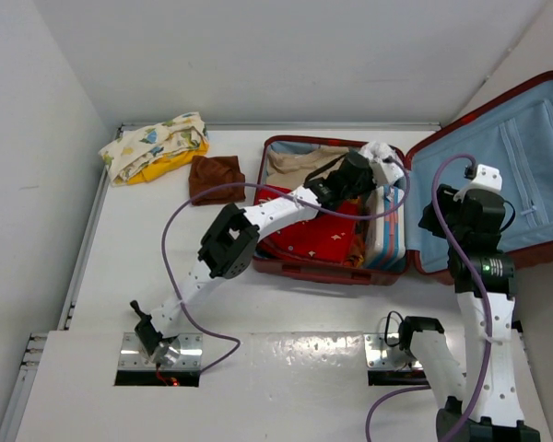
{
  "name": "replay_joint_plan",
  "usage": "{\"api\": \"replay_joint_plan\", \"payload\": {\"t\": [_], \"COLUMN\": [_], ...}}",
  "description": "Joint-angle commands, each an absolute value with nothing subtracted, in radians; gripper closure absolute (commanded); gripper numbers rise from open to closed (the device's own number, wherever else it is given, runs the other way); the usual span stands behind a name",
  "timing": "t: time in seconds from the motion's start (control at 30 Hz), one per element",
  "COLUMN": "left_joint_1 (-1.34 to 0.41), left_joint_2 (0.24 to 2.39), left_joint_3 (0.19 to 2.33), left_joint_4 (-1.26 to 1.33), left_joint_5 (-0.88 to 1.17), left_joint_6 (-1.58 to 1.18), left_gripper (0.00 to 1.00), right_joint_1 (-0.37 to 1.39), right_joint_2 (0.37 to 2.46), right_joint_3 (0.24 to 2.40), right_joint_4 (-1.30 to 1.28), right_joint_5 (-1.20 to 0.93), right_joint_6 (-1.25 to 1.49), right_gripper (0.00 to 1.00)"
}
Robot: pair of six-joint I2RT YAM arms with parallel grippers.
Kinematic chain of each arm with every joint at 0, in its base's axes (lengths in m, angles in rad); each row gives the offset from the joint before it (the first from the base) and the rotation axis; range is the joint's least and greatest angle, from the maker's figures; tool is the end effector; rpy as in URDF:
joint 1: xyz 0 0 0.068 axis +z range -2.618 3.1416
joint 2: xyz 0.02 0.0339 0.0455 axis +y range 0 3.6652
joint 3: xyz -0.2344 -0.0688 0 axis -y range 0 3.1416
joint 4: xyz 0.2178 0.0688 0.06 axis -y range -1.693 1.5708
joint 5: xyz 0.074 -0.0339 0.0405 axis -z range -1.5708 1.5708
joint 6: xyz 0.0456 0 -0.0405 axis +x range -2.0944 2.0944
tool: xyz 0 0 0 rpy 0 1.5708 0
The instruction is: Pack the luggage
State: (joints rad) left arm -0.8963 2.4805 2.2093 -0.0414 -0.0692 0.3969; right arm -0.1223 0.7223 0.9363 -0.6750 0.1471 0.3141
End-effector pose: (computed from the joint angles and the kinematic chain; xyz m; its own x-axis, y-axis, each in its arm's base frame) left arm 0.3426 -0.4234 0.2201 0.1082 0.4822 -0.8693 0.7549 0.5291 0.3874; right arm 0.1490 -0.0250 0.3204 -0.3424 0.3500 -0.8719 0.3751 0.9018 0.2147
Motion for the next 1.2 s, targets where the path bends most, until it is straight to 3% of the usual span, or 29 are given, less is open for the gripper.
{"api": "replay_joint_plan", "payload": {"t": [0.0,0.2,0.3,0.33,0.4,0.43,0.5,0.8,0.9,1.07,1.17], "left_joint_1": [-0.937,-0.937,-0.937,-0.937,-0.937,-0.937,-0.925,-0.879,-0.835,-0.592,-0.448], "left_joint_2": [2.453,2.387,2.361,2.349,2.349,2.339,2.316,2.155,2.050,2.005,1.996], "left_joint_3": [2.161,2.113,2.053,2.040,2.040,2.040,2.051,2.060,2.063,2.213,2.197], "left_joint_4": [-0.075,-0.138,-0.140,-0.114,-0.077,-0.051,-0.020,0.074,0.065,-0.276,-0.415], "left_joint_5": [-0.127,-0.101,-0.048,-0.048,-0.048,-0.048,-0.008,-0.040,-0.156,-0.218,-0.207], "left_joint_6": [0.588,0.705,0.735,0.724,0.661,0.634,0.545,0.422,0.309,0.100,0.034], "left_gripper": [1.00,1.00,0.94,0.80,0.62,0.43,0.34,0.30,0.29,0.28,0.28], "right_joint_1": [-0.123,-0.124,-0.126,-0.126,-0.123,-0.124,-0.124,-0.124,-0.124,-0.115,-0.089], "right_joint_2": [0.726,0.733,0.742,0.749,0.753,0.750,0.750,0.762,0.776,0.836,0.885], "right_joint_3": [0.936,0.928,0.925,0.925,0.927,0.928,0.928,0.916,0.916,0.925,0.937], "right_joint_4": [-0.649,-0.650,-0.638,-0.637,-0.635,-0.637,-0.637,-0.583,-0.552,-0.505,-0.497], "right_joint_5": [0.149,0.143,0.130,0.129,0.124,0.123,0.118,0.069,0.026,-0.089,-0.098], "right_joint_6": [0.313,0.314,0.322,0.325,0.339,0.342,0.337,0.340,0.342,0.333,0.336], "right_gripper": [0.47,0.47,0.47,0.47,0.47,0.47,0.47,0.47,0.47,0.47,0.47]}}
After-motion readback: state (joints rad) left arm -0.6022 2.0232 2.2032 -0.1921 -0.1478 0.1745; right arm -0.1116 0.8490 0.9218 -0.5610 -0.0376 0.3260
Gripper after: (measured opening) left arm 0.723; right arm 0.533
